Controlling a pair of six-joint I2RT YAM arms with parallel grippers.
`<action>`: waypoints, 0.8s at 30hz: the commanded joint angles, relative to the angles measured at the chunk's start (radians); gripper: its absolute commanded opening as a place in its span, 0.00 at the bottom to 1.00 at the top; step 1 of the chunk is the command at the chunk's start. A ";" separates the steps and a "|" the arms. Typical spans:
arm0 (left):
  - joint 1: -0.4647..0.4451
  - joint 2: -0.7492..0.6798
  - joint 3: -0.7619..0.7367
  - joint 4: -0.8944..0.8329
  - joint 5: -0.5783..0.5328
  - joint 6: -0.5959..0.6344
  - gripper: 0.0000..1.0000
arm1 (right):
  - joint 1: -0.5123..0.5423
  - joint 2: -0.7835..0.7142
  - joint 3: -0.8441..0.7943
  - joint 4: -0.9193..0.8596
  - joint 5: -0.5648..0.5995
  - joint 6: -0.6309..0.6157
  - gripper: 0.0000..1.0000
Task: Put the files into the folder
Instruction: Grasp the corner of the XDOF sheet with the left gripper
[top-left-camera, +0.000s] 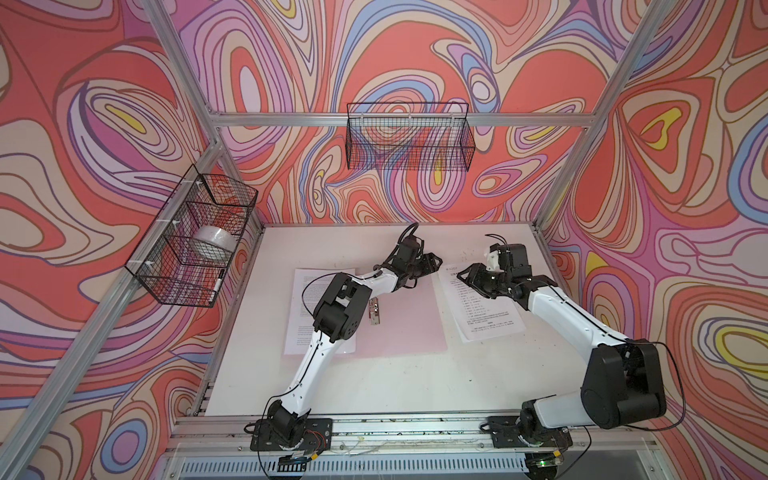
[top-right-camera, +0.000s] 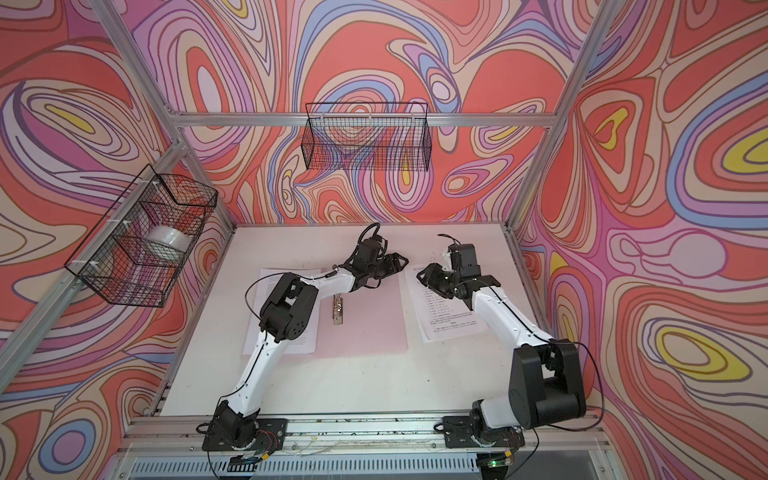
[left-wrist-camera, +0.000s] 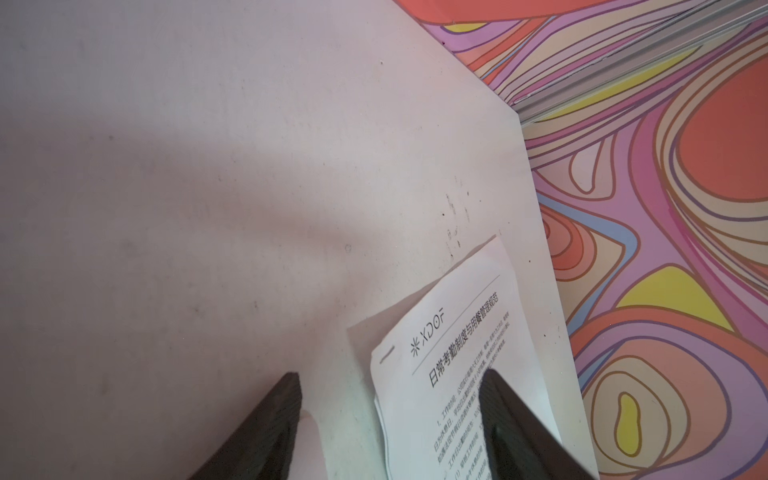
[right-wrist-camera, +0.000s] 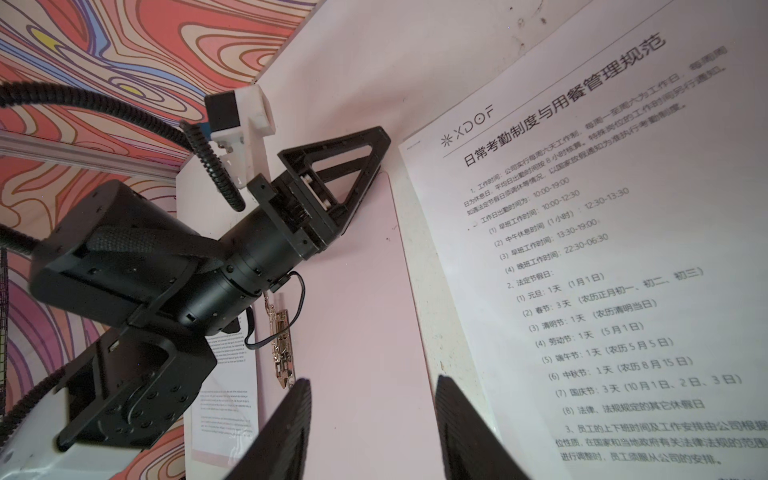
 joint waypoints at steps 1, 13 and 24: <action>-0.008 0.040 0.038 0.042 0.029 -0.041 0.67 | -0.010 0.008 0.009 0.004 -0.004 -0.017 0.51; -0.041 0.081 0.051 0.055 0.058 -0.084 0.63 | -0.017 0.014 -0.010 0.020 -0.017 -0.015 0.49; -0.048 0.080 0.006 0.087 0.058 -0.115 0.56 | -0.016 0.014 -0.020 0.030 -0.023 -0.010 0.48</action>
